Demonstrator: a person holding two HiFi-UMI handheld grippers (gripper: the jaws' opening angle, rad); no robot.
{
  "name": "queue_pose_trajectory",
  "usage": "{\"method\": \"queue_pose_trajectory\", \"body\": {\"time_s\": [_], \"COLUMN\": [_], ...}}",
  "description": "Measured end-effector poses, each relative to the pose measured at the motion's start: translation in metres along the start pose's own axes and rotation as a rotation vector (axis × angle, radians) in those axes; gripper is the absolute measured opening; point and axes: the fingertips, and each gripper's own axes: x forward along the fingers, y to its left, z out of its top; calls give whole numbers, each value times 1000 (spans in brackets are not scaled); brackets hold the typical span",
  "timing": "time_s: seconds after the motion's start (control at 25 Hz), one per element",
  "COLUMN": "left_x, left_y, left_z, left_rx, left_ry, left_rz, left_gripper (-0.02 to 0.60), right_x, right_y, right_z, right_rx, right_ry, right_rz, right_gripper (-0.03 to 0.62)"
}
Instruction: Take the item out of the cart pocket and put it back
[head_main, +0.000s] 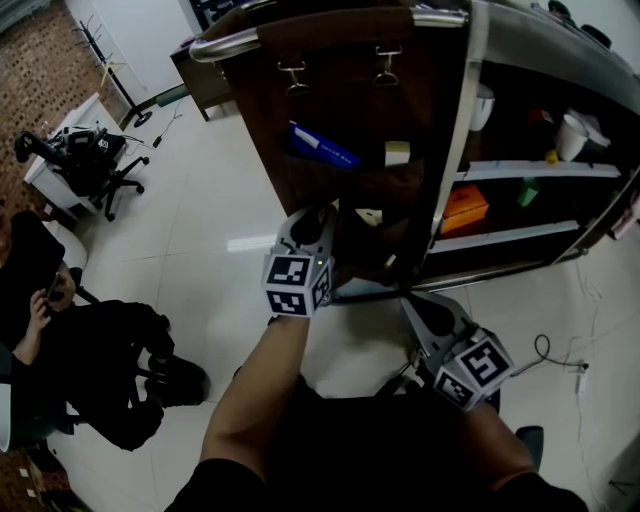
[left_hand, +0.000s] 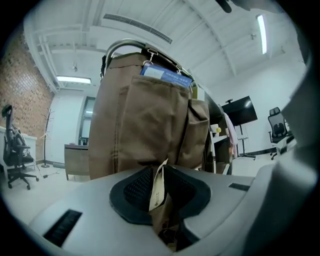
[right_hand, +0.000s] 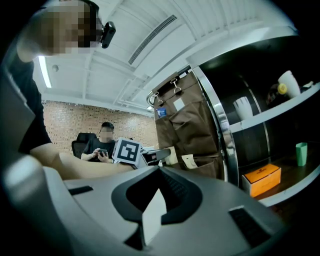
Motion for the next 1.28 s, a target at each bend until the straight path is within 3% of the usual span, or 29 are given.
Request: {"method": "queue_pose_trajectory", "body": {"time_s": [0.12,0.44,0.56,0.68,1.0,1.12,1.28], "left_x": [-2,-42,-70,-100,-165,-180,-188], "left_y": [-1,-25,-41,-56,-81,-93,-108], "left_z": [10,68,91,103,86,75,46], "left_rx": [-11,-12,11,33,-38,-28,-16], "left_ry": [15,-116,-172,-192,-183,-206,-165], "left_rz": [-2,-47,-77,-91,-94,-86,-98], "left_gripper": [156,155,57,0,0,0,0], "right_x": [0,-5,-8,-10,-9,-10,-11], "right_y": [3,12,14,19,34,38,42], "right_z": [1,9,10,13,26,30,32], "right_rx": [-2,-11,-9,-12,-18,-15,-21], "right_ry": [-4,-16,-13,-13,-48,-58,-60], "right_rz": [5,13,19,33,76,86,90], "right_gripper": [15,15,15,15,15,15,15]}}
